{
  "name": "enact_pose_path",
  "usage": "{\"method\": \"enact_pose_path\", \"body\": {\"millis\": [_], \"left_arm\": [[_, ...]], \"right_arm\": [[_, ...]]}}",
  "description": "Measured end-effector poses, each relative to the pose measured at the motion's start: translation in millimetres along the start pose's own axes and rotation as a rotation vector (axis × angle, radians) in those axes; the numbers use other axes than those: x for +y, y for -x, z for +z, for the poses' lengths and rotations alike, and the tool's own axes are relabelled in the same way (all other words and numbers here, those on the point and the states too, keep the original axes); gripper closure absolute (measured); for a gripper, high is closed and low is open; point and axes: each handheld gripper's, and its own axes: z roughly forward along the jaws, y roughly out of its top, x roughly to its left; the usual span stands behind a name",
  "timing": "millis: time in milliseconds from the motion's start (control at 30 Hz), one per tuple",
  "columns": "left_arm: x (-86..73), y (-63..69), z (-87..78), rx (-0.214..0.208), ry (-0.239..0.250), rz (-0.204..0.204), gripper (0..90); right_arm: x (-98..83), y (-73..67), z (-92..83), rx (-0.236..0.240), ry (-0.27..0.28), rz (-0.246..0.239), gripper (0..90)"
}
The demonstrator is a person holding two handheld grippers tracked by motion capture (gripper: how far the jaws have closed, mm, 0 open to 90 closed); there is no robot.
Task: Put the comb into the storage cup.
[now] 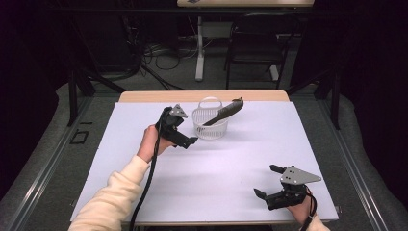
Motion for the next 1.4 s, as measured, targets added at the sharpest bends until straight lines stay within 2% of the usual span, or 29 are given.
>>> {"method": "enact_pose_path", "body": {"millis": [533, 1000, 1400], "left_arm": [[-37.9, 14.1, -13.0, 0.03, -0.028, -0.049, 0.0], [-73.2, 27.0, -22.4, 0.049, -0.024, -0.104, 0.0], [-95.9, 40.8, -29.9, 0.057, -0.026, -0.111, 0.0]], "right_arm": [[0.1, -0.1, 0.6, -0.001, 0.0, -0.001, 0.0], [0.3, -0.3, 0.7, -0.002, -0.004, -0.001, 0.0], [0.3, -0.1, 1.2, -0.001, -0.002, -0.003, 0.0]]}}
